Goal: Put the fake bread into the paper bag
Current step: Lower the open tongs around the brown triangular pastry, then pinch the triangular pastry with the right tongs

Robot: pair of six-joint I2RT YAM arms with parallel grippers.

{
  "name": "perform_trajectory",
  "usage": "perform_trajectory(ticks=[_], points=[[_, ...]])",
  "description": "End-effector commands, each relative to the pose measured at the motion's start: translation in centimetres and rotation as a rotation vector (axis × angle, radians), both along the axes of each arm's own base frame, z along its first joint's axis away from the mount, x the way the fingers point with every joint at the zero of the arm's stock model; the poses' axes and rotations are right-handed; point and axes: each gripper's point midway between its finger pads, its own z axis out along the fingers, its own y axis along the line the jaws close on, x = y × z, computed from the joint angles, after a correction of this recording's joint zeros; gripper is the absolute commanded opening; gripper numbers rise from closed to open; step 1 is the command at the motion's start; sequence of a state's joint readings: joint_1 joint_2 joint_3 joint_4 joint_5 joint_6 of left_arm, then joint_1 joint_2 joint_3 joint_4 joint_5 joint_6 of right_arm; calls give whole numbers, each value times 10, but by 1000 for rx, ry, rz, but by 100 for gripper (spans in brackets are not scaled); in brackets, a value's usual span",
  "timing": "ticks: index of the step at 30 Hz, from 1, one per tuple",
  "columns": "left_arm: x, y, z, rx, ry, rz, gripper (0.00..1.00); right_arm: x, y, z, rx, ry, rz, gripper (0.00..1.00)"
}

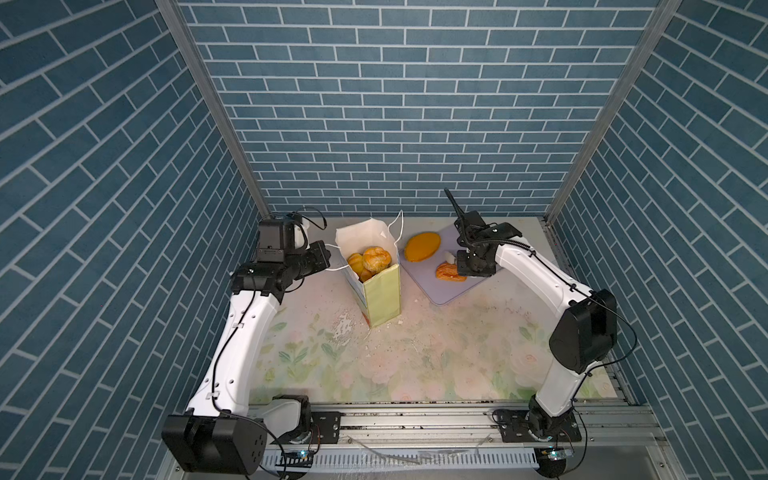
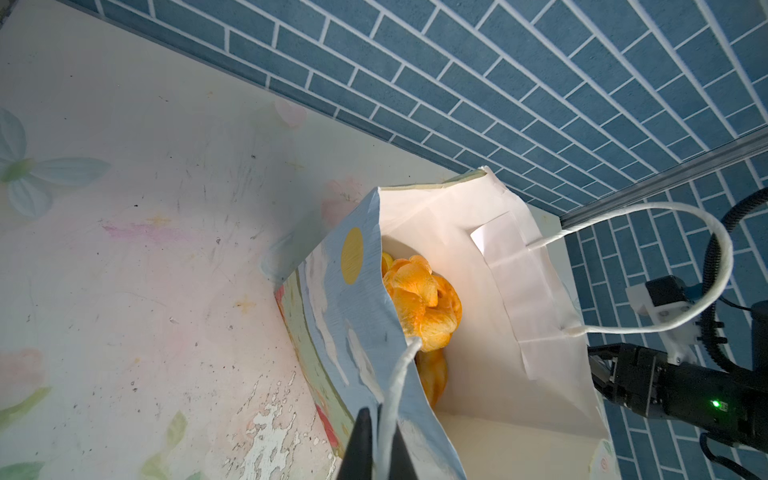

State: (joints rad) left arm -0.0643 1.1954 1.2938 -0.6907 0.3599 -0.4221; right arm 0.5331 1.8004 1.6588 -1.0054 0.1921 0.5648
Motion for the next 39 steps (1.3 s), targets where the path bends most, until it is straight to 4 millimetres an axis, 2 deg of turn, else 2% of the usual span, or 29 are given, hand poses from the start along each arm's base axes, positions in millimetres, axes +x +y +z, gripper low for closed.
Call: perform_trajectory(ticks=[1,10,17,20,29,39], points=[[-3,-1,3,10,-19,-12,9,7,6,-13,43,5,-83,49],[-3,-1,-1,10,-12,-13,8,8,19,-33,76,68,-66,49],[-2,-2,-2,3,-10,-14,9,5,23,-38,77,88,14,48],[-4,-2,1,2,-19,-13,8,5,22,-37,65,98,39,44],[-3,-2,-2,5,-16,-15,8,7,13,-23,59,89,106,31],[-2,-2,-5,10,-8,-16,8,4,1,13,29,24,151,26]])
